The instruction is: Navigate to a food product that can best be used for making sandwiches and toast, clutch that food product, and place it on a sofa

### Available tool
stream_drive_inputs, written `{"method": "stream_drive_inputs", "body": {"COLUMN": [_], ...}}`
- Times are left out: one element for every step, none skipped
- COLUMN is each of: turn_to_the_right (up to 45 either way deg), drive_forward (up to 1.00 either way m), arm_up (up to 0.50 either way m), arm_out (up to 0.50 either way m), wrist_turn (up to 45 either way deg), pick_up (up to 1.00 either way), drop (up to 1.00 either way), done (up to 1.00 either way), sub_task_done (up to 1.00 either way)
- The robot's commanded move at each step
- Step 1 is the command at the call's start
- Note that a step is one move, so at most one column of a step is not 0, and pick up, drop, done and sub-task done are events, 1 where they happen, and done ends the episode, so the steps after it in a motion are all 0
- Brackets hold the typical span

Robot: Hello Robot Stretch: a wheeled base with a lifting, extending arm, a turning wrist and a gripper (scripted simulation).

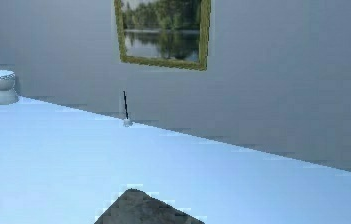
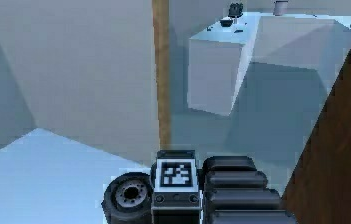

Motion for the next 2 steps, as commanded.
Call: {"method": "stream_drive_inputs", "body": {"turn_to_the_right": [-45.0, -39.0], "drive_forward": [0.0, 0.0], "arm_up": [0.0, 0.0], "arm_out": [0.0, 0.0], "wrist_turn": [0.0, 0.0], "pick_up": [0.0, 0.0], "drop": [0.0, 0.0], "done": [0.0, 0.0], "sub_task_done": [0.0, 0.0]}}
